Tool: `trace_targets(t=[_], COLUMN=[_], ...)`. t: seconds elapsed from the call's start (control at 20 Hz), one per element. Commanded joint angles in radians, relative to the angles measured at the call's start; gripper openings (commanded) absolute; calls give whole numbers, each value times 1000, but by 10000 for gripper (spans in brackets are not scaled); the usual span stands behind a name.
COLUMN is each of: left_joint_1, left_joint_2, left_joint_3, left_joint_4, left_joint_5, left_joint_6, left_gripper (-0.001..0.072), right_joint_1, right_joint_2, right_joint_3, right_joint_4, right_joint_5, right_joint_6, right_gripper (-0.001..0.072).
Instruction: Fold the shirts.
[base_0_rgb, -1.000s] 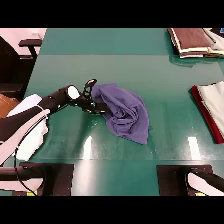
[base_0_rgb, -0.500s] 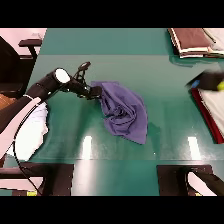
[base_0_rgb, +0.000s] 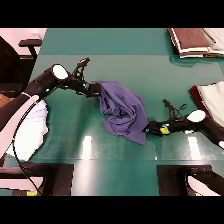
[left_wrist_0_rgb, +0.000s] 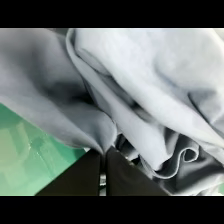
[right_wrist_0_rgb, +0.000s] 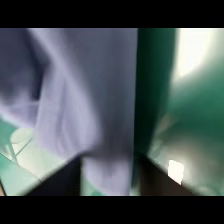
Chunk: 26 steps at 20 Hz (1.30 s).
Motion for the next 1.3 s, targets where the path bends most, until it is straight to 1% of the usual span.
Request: trace_targets(t=[0.0,0.05,0.15,0.3,0.45,0.55,0.65,0.75,0.9,1.0,1.1,1.25], left_joint_1=[1,11,55,158,232,255,255,255,255,255,255,255], left_joint_2=[0,2,16,98,233,349,457,550,654,683,683,683], left_joint_3=[2,2,2,2,3,3,41,134,329,478,652,796], left_joint_4=[59,79,83,89,99,100,108,107,108,107,107,113], left_joint_5=[-11,-21,-32,-6,42,81,81,48,0,-39,-108,-81], left_joint_6=[-4,-5,-10,-10,3,32,55,77,82,87,87,104], left_gripper=[26,26,26,26,26,26,26,26,25,25,25,25], right_joint_1=[77,68,16,-122,-290,-381,-440,-471,-491,-506,-531,-583], right_joint_2=[-116,-129,-109,4,134,209,272,325,382,404,408,362], right_joint_3=[50,88,158,269,422,544,675,808,983,1081,1165,1298], right_joint_4=[1,-45,-136,-332,-461,-470,-470,-470,-471,-471,-481,-478], right_joint_5=[-78,-67,-13,92,193,230,262,299,322,328,359,456], right_joint_6=[-9,-8,13,58,55,24,10,10,10,10,10,10], right_gripper=[38,13,13,13,13,13,12,13,12,12,12,12])
